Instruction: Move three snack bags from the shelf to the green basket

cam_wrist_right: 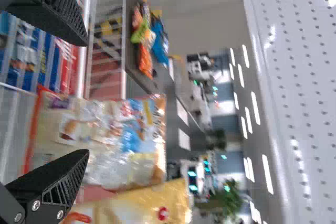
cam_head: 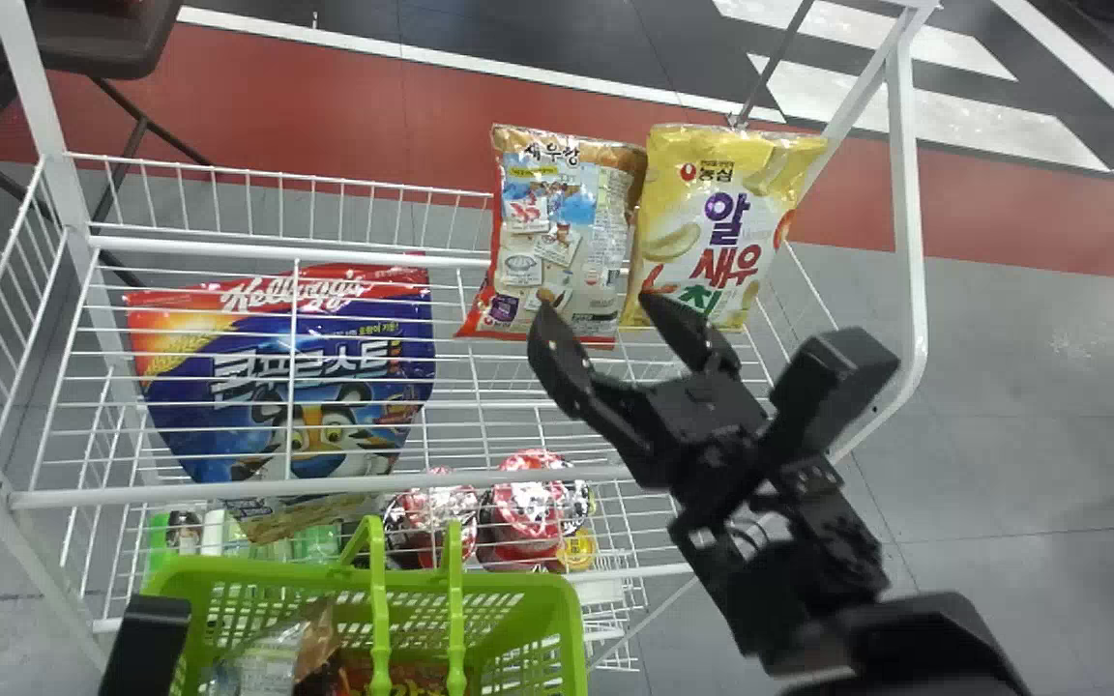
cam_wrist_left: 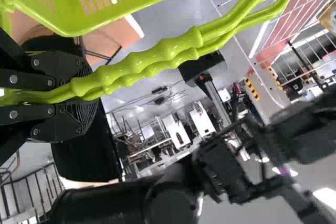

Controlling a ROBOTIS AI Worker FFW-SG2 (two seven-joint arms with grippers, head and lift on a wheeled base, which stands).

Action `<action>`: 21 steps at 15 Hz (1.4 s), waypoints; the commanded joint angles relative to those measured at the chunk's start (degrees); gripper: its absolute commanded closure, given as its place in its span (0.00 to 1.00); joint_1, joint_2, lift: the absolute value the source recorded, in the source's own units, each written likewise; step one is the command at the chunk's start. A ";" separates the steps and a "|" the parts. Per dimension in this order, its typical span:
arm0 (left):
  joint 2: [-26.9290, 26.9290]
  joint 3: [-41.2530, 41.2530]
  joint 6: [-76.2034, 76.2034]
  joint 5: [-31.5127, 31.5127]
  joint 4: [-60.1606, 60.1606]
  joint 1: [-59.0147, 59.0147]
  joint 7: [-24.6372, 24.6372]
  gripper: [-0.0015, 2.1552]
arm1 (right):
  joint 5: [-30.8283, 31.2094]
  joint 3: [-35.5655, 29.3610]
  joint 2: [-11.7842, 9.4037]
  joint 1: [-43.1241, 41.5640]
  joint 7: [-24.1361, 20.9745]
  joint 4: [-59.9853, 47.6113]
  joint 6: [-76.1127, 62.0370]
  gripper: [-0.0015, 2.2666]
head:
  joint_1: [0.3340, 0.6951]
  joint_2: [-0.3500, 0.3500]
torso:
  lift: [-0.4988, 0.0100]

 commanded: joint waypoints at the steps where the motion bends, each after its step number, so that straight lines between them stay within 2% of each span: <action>1: 0.05 0.28 0.72 0.00 0.17 -0.30 -0.01 0.85 | 3.38 2.80 0.12 -8.23 -2.64 6.86 -0.25 0.04 | 1.00 0.00 | 0.89; 3: 0.23 0.72 0.72 0.18 0.17 -0.03 -0.10 0.85 | 4.96 3.24 0.39 -14.83 -5.10 13.72 0.45 0.05 | 1.00 0.00 | 0.89; 6: 0.32 2.13 0.72 0.71 0.26 0.23 -0.27 0.85 | 6.37 3.24 0.39 -22.38 -5.01 22.51 3.26 0.05 | 1.00 0.00 | 0.89; 7: 0.32 2.57 0.72 0.79 0.26 0.23 -0.27 0.85 | 6.37 3.06 0.39 -23.79 -3.96 24.09 4.67 0.10 | 1.00 0.00 | 0.89; 8: 0.32 2.74 0.72 0.88 0.52 0.14 -0.27 0.85 | 6.02 2.89 0.39 -24.49 -1.85 25.32 5.20 0.23 | 1.00 0.00 | 0.89; 10: 0.23 2.74 0.72 0.88 1.14 -0.47 -0.19 0.85 | 5.31 2.71 0.30 -24.05 0.79 25.32 6.43 0.86 | 1.00 0.00 | 0.89; 11: 0.14 2.74 0.72 0.88 1.40 -0.82 -0.10 0.85 | 5.31 2.54 0.30 -23.44 3.07 24.97 6.60 0.95 | 1.00 0.00 | 0.89; 12: 0.05 2.74 0.72 0.88 1.67 -1.17 -0.10 0.85 | 5.75 2.54 0.21 -22.91 4.39 23.83 6.60 0.99 | 1.00 0.00 | 0.89; 18: 0.49 2.83 0.89 1.23 2.10 -2.23 -0.27 0.85 | 5.23 -0.36 -0.31 -14.39 5.80 9.59 7.13 0.99 | 1.00 0.00 | 0.89; 20: 0.58 2.83 1.07 1.32 2.10 -2.76 -0.27 0.85 | 2.41 -3.70 -0.58 -10.78 7.56 2.56 13.28 0.99 | 1.00 0.00 | 0.89; 21: 0.49 2.74 1.07 1.41 2.10 -3.02 -0.27 0.85 | -0.93 -6.16 -0.84 -9.03 8.87 -0.87 18.03 0.99 | 1.00 0.00 | 0.89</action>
